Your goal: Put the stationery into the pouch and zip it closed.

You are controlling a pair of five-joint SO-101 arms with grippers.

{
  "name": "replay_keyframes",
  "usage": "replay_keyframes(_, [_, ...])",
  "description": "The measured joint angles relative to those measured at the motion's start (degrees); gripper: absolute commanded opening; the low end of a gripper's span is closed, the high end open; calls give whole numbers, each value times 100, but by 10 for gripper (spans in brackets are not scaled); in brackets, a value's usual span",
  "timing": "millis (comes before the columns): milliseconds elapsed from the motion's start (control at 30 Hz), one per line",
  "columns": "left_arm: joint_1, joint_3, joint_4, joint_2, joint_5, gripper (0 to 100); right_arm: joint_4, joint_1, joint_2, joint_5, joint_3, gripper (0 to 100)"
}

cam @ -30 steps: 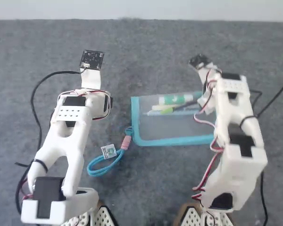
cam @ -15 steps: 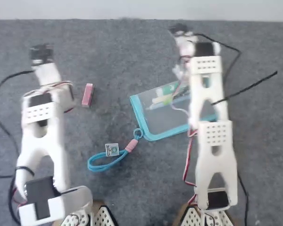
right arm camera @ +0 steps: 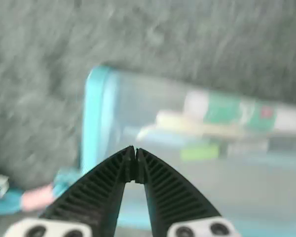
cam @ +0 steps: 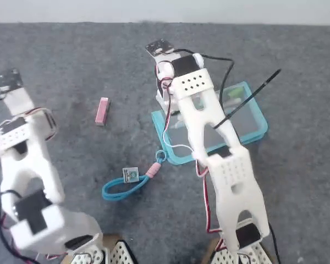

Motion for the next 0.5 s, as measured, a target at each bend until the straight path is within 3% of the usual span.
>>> replay_keyframes(167, [-237,-527,0,747,-53,174,0,-703,-1363,-818,1723,9])
replay_keyframes(367, [-475,-668,0,818,-211,174,-598,-1495,-1688,-2127,2954,17])
replay_keyframes(500, [-598,-668,0,818,-299,175,-1099,-1591,-1688,-2479,3411,111])
